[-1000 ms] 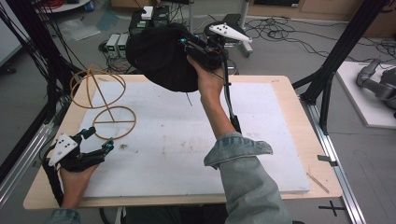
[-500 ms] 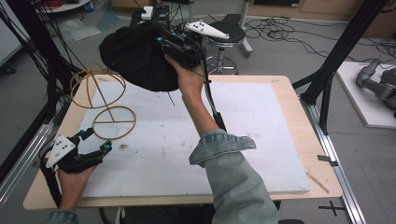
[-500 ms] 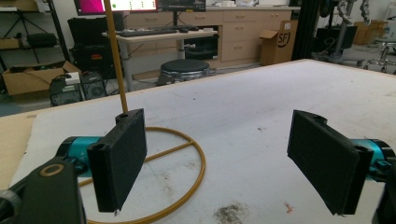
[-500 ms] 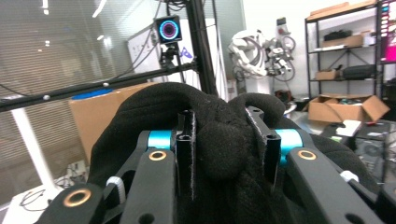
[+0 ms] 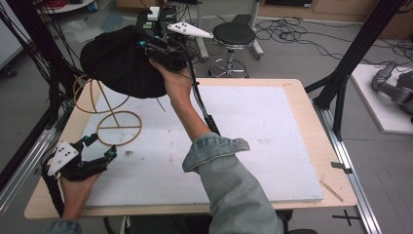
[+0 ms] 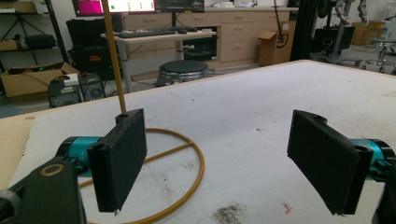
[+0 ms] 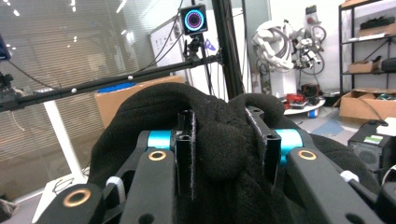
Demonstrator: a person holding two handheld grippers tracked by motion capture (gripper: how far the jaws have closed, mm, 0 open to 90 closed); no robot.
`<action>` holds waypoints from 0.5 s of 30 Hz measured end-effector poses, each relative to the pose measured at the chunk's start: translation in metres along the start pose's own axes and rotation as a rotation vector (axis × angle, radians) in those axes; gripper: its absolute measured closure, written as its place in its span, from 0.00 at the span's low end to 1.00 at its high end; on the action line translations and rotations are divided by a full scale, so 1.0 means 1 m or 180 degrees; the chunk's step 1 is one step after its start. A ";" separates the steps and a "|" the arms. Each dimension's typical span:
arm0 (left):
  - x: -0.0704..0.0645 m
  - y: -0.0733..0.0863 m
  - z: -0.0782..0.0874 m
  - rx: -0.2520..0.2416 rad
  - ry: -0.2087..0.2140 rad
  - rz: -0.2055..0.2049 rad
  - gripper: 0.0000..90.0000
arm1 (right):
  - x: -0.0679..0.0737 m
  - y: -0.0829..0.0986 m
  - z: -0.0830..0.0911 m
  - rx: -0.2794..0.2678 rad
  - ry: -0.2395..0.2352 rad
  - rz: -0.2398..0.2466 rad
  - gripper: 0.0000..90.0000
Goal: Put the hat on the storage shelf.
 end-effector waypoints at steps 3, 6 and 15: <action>0.000 0.001 0.000 0.0001 0.0003 0.0000 0.22 | 0.005 0.005 -0.007 0.0042 -0.0028 0.0009 0.77; 0.000 0.001 0.001 0.0001 0.0009 0.0000 0.22 | 0.011 0.009 -0.015 0.0083 -0.0064 0.0011 0.77; 0.000 0.001 0.003 -0.0015 -0.0001 0.0011 0.22 | 0.027 0.027 -0.037 0.0234 -0.0134 0.0029 0.76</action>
Point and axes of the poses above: each handheld gripper's, and its own axes: z roughly backward along the jaws, y roughly out of its underside, x roughly to its left, the point moved 9 cm from there along -z, roughly forward along the jaws, and after that the axes turned 9 degrees about y, right-handed, at the moved point
